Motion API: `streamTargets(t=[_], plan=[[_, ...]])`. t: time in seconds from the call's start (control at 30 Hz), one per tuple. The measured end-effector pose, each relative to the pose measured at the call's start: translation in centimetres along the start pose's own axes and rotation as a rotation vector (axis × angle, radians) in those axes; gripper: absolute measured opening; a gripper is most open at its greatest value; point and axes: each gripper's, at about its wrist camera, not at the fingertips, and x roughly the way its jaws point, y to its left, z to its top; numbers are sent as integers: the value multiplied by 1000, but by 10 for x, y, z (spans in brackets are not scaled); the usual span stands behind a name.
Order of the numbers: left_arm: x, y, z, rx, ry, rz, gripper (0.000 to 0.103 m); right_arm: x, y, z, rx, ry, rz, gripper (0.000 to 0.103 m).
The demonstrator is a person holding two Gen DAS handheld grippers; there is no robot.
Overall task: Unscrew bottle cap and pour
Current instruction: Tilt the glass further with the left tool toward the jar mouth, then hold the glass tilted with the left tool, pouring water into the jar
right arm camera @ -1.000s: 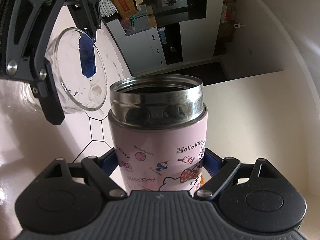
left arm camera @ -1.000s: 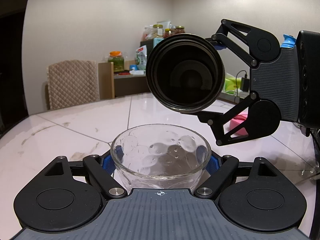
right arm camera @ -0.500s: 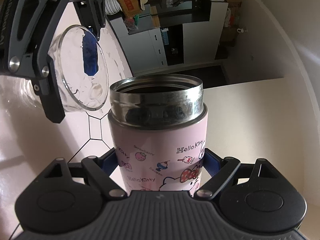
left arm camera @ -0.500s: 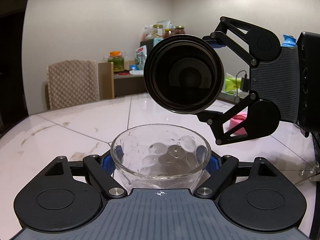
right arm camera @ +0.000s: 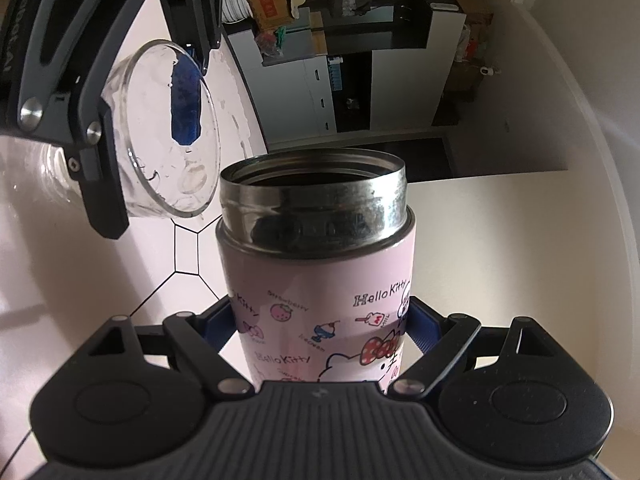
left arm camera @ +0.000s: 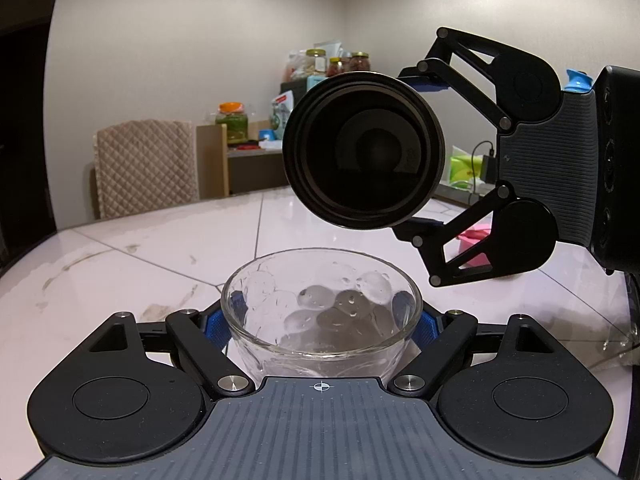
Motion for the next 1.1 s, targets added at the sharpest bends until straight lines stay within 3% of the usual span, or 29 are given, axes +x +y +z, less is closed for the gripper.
streamTargets(t=[1.0, 1.1], plan=[[2, -1, -1, -1, 0, 1, 88, -10, 12, -1, -55, -11, -11, 88], [2, -1, -1, -1, -1, 1, 88, -10, 30, -5, -53, -13, -12, 88]])
